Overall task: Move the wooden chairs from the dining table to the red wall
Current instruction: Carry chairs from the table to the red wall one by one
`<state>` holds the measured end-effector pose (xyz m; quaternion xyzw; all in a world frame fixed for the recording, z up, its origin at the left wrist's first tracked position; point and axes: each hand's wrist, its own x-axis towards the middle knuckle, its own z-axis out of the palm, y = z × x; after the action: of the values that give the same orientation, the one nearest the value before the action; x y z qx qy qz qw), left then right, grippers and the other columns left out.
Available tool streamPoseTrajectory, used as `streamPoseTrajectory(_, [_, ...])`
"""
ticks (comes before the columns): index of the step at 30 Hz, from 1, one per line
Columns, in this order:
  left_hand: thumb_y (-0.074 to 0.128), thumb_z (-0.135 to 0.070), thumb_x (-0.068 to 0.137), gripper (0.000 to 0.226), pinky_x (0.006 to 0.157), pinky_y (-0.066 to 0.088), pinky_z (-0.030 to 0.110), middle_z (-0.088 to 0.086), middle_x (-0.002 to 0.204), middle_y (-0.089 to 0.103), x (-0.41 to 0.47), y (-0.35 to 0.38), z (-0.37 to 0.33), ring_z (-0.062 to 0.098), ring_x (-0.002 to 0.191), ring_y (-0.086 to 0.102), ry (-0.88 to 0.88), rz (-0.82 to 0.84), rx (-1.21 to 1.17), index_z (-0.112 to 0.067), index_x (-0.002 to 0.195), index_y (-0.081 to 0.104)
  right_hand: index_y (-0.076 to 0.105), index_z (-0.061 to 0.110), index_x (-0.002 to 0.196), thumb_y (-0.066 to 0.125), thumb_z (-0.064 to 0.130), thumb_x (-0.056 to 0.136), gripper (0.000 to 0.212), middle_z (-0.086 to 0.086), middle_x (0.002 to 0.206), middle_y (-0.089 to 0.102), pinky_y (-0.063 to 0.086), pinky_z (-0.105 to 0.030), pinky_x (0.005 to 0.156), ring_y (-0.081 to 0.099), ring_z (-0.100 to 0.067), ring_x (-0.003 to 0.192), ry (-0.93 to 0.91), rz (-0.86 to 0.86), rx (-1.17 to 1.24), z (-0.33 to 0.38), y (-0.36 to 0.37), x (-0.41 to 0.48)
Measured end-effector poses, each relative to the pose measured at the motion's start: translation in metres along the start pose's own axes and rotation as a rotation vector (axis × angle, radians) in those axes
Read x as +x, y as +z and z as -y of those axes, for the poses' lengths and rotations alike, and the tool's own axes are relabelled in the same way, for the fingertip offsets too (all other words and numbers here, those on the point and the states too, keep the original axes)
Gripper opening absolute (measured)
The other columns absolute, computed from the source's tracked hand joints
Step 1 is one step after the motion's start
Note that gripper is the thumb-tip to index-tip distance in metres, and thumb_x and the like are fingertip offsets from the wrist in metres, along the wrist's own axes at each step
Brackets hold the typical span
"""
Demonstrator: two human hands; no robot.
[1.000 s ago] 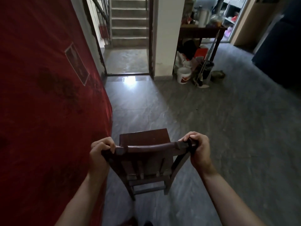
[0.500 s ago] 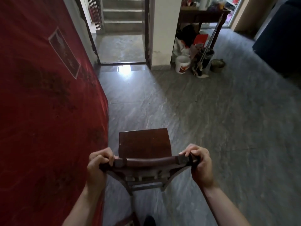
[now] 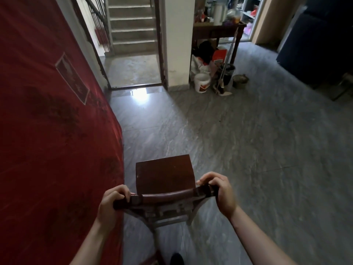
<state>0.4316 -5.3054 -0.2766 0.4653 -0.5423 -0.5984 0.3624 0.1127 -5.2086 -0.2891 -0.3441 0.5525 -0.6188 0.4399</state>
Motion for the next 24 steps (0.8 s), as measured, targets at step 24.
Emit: streamPoseTrajectory(24, [0.027, -0.03, 0.104, 0.048, 0.085, 0.058, 0.041, 0.015, 0.136, 0.068, -0.241, 0.461, -0.131, 0.032, 0.114, 0.07, 0.067, 1.095, -0.24, -0.015, 0.141, 0.055, 0.057, 0.012, 0.138, 0.05, 0.04, 0.089, 0.057, -0.017, 0.132, 0.069, 0.053, -0.039, 0.089, 0.07, -0.033, 0.11, -0.407, -0.936, 0.174, 0.188, -0.283, -0.457])
